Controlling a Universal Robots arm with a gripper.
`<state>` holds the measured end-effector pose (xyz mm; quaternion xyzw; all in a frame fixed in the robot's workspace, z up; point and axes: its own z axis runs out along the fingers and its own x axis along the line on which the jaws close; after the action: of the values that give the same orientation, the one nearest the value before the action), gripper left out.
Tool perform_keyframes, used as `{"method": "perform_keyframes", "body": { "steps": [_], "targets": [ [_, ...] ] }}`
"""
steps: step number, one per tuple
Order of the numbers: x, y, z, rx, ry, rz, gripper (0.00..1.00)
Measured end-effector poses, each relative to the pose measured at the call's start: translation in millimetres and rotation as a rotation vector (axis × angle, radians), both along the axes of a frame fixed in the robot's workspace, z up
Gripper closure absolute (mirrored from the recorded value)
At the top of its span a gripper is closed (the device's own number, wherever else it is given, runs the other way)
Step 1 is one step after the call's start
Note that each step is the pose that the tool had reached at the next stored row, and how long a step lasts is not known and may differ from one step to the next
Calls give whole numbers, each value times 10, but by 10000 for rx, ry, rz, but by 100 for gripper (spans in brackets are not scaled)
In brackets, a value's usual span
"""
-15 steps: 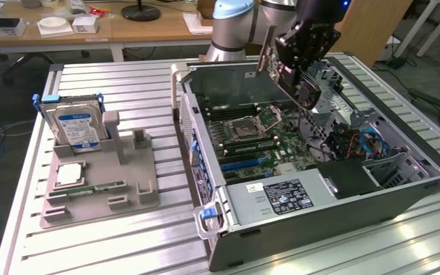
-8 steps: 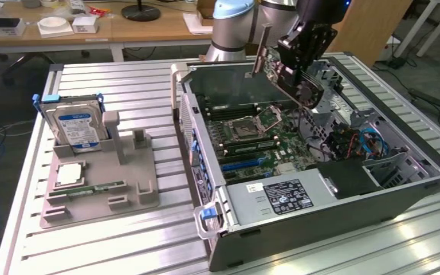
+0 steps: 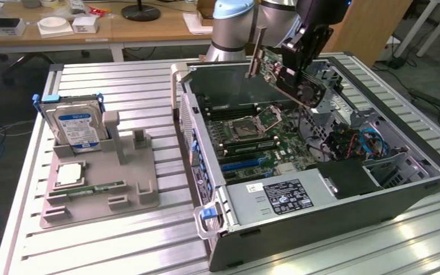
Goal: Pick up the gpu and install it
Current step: 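Insert the gpu into the slot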
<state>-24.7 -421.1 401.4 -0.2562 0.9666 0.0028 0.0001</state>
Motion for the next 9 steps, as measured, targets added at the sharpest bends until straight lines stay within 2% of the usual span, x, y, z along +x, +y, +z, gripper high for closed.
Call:
{"method": "perform_keyframes", "body": {
  "steps": [9],
  "targets": [
    [-6,-1,-2,12,13,831,73]
  ]
}}
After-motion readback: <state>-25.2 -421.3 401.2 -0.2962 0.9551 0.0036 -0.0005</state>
